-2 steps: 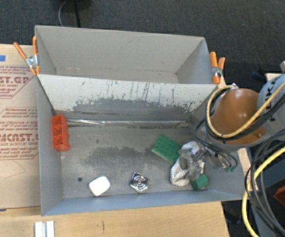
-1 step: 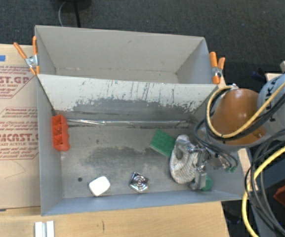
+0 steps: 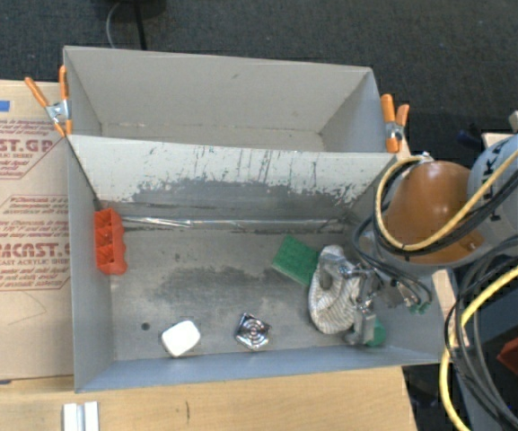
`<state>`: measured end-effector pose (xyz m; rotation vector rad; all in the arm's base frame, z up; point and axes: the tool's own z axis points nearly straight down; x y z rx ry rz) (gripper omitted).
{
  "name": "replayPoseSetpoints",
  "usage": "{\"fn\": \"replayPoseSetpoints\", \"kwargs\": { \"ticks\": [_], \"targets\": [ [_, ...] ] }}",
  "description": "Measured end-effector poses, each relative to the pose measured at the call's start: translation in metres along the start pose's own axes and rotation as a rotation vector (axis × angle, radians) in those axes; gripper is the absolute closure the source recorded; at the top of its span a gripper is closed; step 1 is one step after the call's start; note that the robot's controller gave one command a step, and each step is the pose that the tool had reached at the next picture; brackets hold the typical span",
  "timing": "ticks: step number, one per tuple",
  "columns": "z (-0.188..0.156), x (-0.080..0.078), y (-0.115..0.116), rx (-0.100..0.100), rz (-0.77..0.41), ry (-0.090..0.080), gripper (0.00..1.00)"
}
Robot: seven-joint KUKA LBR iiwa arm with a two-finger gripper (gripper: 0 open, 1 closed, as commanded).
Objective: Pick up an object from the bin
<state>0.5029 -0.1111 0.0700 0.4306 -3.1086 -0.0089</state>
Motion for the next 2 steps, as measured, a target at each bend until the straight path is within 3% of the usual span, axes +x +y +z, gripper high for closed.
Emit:
{"fn": "replayPoseSetpoints", "kwargs": {
  "ticks": [1,2],
  "targets": [
    [0.0,0.0015,-0.0002,-0.001,0.007,-0.001,0.0],
    [-0.0011,-0.0059,-0.0003,-0.001,0.029,-0.005,1.0]
  ]
}}
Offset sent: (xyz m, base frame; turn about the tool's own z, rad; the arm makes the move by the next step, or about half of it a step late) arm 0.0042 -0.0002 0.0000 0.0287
